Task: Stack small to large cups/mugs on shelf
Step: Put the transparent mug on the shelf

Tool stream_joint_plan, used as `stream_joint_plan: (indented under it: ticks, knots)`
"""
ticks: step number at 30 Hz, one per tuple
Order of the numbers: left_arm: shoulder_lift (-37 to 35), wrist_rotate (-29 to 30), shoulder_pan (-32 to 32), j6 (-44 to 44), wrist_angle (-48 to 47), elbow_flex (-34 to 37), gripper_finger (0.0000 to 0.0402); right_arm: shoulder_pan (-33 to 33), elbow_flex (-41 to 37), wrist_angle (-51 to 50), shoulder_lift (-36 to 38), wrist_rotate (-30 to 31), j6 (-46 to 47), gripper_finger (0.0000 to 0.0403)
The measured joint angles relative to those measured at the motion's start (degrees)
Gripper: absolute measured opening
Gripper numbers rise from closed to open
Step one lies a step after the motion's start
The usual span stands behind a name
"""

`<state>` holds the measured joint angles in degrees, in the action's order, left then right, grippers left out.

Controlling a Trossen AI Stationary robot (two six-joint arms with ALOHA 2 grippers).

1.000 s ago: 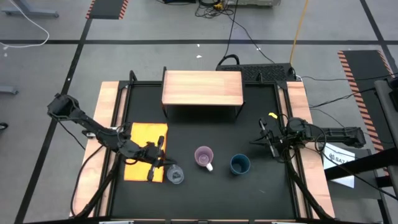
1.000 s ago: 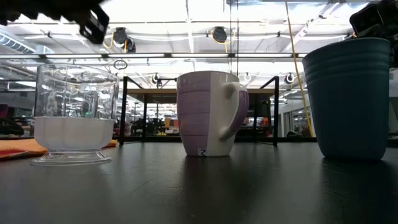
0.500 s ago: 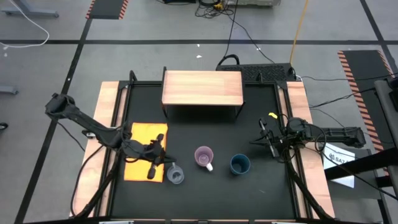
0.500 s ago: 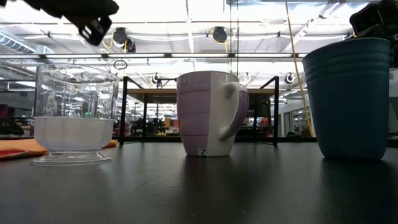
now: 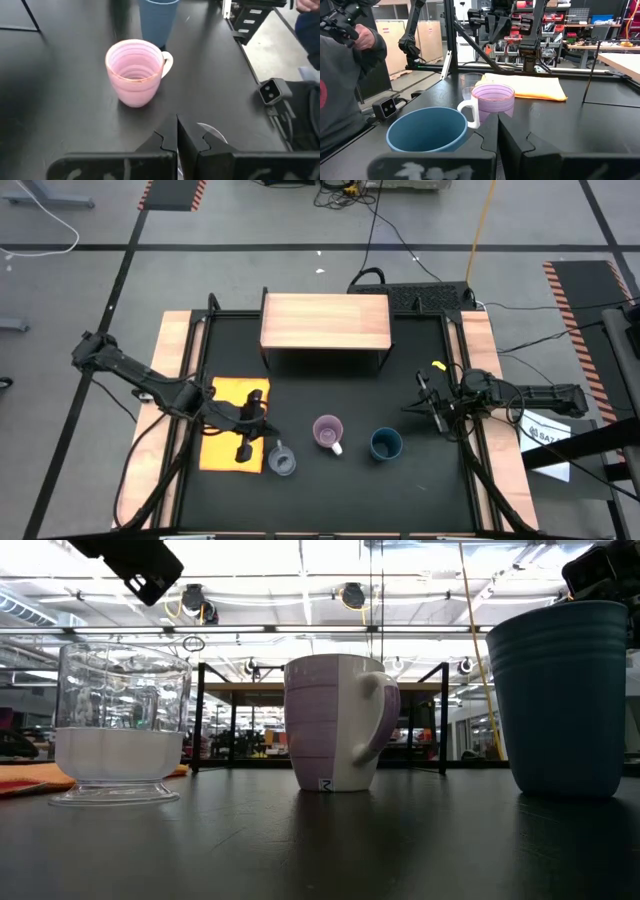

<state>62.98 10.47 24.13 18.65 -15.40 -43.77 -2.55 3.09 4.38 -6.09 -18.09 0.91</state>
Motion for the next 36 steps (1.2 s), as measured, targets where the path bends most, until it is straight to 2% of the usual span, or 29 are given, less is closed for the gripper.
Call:
stream_joint_plan:
  ticks: [13,28,32,36]
  knots:
    - [1.9,-3.8,-0.3,1.0,-11.8,-7.3,0.0,0.0,0.0,-0.1,0.0,0.0,-0.1,0.0]
    - [14.3,-12.3,-2.9,-4.7,-21.0,-17.7,0.0,0.0,0.0,-0.1,-1.0,0.0,0.1,0.0]
    - [17.0,-12.6,-3.3,-6.9,-26.2,-21.8,0.0,0.0,0.0,-0.1,-1.3,0.0,0.1,0.0]
    - [18.7,-12.4,-3.6,-9.9,-27.1,-24.4,0.0,0.0,0.0,0.0,-1.5,0.0,0.0,0.0]
